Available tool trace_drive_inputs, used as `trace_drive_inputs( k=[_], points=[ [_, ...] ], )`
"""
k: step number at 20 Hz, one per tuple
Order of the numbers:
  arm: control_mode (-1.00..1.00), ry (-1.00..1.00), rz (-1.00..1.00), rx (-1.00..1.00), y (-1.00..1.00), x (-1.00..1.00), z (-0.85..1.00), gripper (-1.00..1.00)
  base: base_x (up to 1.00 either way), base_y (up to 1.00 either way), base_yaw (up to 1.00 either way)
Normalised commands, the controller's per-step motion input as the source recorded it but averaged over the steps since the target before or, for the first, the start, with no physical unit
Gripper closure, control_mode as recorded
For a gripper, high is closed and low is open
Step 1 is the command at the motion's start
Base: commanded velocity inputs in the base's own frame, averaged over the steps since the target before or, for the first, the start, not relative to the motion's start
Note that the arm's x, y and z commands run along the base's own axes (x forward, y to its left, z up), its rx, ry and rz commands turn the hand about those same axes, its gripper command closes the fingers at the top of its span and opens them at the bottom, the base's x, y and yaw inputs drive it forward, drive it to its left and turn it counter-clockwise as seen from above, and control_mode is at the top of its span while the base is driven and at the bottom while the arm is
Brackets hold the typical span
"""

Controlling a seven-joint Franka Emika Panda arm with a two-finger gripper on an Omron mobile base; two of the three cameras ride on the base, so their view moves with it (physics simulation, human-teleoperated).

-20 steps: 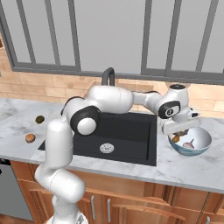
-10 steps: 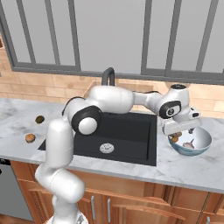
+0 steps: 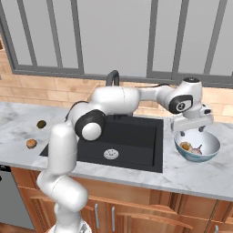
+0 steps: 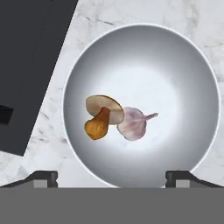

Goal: There is a mixed pile of frozen fruits and vegetables on the counter. Locate all the frozen vegetables and place the items in a bowl on the counter. Take all the frozen fruits and defrost them in a running sink.

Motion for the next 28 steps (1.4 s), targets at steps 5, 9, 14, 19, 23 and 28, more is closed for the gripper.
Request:
trace_drive_inputs(
  k=[5,9,14,19,23,28],
  points=[
    [-1.0,-0.02,-0.02,0.07,0.08,0.0,0.35,-1.0,0.0,0.0,0.0],
    [-1.0,-0.08,0.0,0.02,0.27,-0.23,0.12,-1.0,0.0,0.0,0.0],
    [-1.0,-0.08,0.0,-0.01,0.57,-0.27,0.02,-1.0,0.0,0.0,0.0],
    [-1.0,-0.09,0.0,-0.03,0.62,-0.26,-0.01,-1.0,0.0,0.0,0.0],
    [-1.0,-0.07,0.0,-0.03,0.62,-0.27,-0.04,-1.0,0.0,0.0,0.0],
    [-1.0,-0.02,0.0,-0.04,0.62,-0.17,-0.13,-1.0,0.0,0.0,0.0]
  ],
)
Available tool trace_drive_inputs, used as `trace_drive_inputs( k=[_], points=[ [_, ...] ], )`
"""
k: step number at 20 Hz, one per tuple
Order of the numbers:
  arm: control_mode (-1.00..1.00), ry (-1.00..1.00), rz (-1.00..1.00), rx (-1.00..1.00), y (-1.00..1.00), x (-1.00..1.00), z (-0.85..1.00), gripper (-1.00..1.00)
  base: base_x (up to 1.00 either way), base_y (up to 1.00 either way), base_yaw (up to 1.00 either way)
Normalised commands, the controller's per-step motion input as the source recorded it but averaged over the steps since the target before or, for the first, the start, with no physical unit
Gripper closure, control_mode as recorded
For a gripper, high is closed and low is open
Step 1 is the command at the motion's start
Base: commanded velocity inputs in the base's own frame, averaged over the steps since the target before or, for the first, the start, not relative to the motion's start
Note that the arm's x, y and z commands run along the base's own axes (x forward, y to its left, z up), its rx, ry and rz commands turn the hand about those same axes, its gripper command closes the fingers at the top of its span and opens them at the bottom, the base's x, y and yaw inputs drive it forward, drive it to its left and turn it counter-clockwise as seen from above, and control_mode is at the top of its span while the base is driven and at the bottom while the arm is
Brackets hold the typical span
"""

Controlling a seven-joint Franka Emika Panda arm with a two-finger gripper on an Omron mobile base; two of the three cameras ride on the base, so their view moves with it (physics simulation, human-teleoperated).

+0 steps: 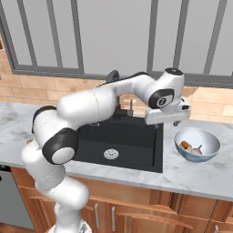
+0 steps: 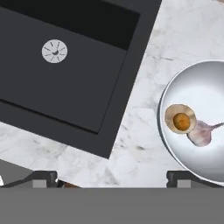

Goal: There is a mixed pile of frozen fruits and vegetables on the counter. Locate all the frozen vegetables and place the items in a bowl on the counter. Take all the frozen fruits and defrost them in a running sink.

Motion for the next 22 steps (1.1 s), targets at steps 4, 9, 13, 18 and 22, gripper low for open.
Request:
trace_drive_inputs(
  k=[4,9,13,18,22],
  points=[
    [-1.0,0.01,0.0,-0.03,0.62,-0.03,-0.12,-1.0,0.0,0.0,0.0],
    [-1.0,0.07,-0.01,-0.02,0.6,-0.02,-0.06,-1.0,0.0,0.0,0.0],
    [-1.0,0.09,-0.04,0.0,0.5,0.0,-0.04,-1.0,0.0,0.0,0.0],
    [-1.0,0.1,-0.07,0.0,0.42,0.0,-0.11,-1.0,0.0,0.0,0.0],
    [-1.0,0.11,-0.09,0.02,0.33,0.0,-0.07,-1.0,0.0,0.0,0.0]
  ],
)
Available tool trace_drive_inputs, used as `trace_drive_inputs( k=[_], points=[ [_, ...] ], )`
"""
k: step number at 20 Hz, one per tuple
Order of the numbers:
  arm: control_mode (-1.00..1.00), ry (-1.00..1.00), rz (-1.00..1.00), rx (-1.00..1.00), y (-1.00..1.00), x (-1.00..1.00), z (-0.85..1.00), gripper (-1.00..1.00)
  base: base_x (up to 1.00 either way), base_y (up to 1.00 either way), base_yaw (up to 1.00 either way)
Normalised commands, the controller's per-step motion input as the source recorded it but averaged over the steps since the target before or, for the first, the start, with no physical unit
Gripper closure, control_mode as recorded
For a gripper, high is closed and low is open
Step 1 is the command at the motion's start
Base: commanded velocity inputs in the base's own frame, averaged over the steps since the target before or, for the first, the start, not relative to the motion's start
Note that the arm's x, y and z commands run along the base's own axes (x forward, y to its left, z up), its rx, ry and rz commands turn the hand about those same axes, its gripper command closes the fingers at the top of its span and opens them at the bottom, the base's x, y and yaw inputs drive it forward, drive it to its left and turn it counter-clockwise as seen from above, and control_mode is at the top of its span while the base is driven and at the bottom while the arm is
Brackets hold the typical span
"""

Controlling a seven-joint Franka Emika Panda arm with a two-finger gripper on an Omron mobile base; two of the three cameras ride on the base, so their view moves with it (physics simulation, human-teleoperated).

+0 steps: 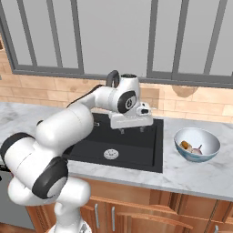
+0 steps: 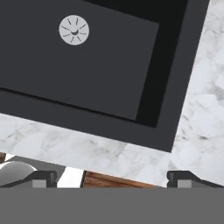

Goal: There is a mixed pile of frozen fruits and vegetables on the counter. Locate all the frozen vegetables and place the items in a bowl on the counter. Take all the frozen fruits and defrost them in a running sink.

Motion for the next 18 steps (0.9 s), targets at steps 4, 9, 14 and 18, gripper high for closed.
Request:
trace_drive_inputs(
  k=[4,9,14,18],
  points=[
    [-1.0,0.07,-0.11,0.04,0.22,-0.14,-0.02,-1.0,0.0,0.0,0.0],
    [-1.0,0.08,-0.09,0.03,0.3,-0.16,-0.04,-1.0,0.0,0.0,0.0],
    [-1.0,0.03,-0.06,0.02,0.37,-0.23,-0.07,-1.0,0.0,0.0,0.0],
    [-1.0,0.0,-0.06,0.01,0.4,-0.3,-0.09,-1.0,0.0,0.0,0.0]
  ],
)
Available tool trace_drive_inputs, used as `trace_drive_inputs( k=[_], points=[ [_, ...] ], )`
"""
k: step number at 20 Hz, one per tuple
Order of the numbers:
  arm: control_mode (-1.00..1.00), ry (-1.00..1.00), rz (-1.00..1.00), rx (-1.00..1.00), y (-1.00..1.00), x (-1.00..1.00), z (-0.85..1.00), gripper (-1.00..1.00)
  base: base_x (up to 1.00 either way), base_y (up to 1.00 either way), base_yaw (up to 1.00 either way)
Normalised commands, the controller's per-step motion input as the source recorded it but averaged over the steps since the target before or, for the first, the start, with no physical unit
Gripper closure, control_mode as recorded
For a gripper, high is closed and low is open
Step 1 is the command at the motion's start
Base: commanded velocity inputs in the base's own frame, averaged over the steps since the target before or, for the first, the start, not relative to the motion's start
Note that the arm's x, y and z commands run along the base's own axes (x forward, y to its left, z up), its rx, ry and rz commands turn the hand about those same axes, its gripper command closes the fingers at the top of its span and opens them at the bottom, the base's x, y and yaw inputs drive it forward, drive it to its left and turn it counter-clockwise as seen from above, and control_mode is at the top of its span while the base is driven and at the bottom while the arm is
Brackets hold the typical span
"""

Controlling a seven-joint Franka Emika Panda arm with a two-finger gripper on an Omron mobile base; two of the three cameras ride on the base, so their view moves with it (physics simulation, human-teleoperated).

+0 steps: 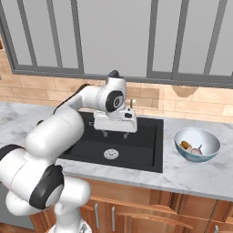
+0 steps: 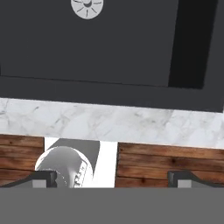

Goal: There is a mixed pile of frozen fruits and vegetables on the counter. Locate all the frozen vegetables and place the items in a bowl on the counter. Take all the frozen fruits and defrost them in a running sink.

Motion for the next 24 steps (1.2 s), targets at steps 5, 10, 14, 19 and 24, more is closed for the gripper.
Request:
trace_drive_inputs(
  k=[5,10,14,19,24],
  points=[
    [-1.0,0.01,-0.05,0.0,0.44,-0.27,-0.11,-1.0,0.0,0.0,0.0],
    [-1.0,0.0,-0.03,0.0,0.5,-0.26,-0.13,-1.0,0.0,0.0,0.0],
    [-1.0,0.02,-0.02,0.0,0.55,-0.2,-0.12,-1.0,0.0,0.0,0.0],
    [-1.0,0.0,0.01,0.0,0.6,-0.09,-0.03,-1.0,0.0,0.0,0.0],
    [-1.0,0.0,0.01,0.0,0.6,-0.01,0.0,-1.0,0.0,0.0,0.0]
  ],
)
